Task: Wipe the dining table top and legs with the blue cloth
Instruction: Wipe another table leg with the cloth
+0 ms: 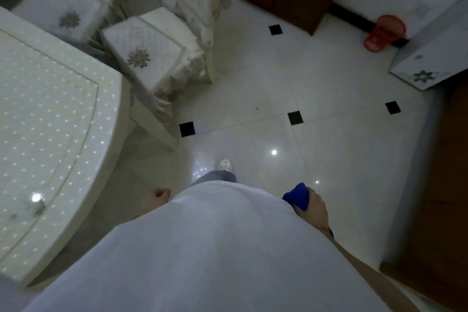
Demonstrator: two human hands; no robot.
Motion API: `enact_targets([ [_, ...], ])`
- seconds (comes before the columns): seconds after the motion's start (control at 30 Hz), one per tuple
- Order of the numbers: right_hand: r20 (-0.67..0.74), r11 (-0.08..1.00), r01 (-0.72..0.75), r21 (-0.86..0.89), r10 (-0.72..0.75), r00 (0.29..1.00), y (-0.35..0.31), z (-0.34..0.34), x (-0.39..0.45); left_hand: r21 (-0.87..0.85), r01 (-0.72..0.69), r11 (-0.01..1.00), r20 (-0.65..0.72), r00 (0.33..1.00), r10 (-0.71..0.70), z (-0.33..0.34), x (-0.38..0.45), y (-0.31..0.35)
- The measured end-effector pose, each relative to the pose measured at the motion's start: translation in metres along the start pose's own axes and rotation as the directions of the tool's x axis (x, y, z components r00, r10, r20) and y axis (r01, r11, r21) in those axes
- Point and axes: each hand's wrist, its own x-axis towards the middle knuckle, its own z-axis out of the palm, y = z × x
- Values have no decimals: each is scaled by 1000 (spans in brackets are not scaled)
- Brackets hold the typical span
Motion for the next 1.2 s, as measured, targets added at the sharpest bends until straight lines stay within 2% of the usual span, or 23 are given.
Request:
enact_targets([
  [0.17, -28, 994, 60, -92, -63, 998, -61, -74, 64, -24, -131, 991, -93, 987, 128, -23, 35, 111],
  [0.3, -13, 944, 263, -200, -271, 963, -144, -127, 146, -49, -178, 983, -232, 959, 162, -27, 55, 174],
  [0.4, 61, 853, 464, -237, -464, 884, -225, -145, 209, -126, -191, 974, -347, 928, 137, -23, 69, 198],
  [0.5, 146, 709, 666, -231, -652, 744, -311, -135, 252, -114, -186, 976, -467, 877, 112, -18, 80, 206],
  [0.6, 225, 503, 845, -182, -815, 534, -391, -101, 273, -43, -164, 986, -566, 817, 111, -17, 98, 204],
  [0.7, 295, 363, 928, -80, -881, 370, -449, -51, 284, 92, -135, 987, -658, 736, 162, -17, 130, 192],
  [0.83, 348, 225, 972, 73, -919, 187, -500, 34, 293, 221, -92, 971, -742, 630, 228, -9, 180, 166],
  [0.97, 333, 108, 972, 209, -943, 33, -524, 130, 314, 361, -74, 930, -821, 447, 355, 12, 231, 133],
  [1.07, 350, -21, 948, 317, -927, -138, -538, 203, 337, 424, -18, 906, -866, 287, 411, 25, 264, 110],
  [1.13, 279, -115, 920, 374, -932, -230, -546, 236, 341, 440, 11, 898, -885, 176, 432, 33, 285, 96],
  [1.2, 119, -218, 882, 417, -949, -291, -553, 252, 334, 467, 34, 883, -882, 86, 463, 37, 304, 83],
])
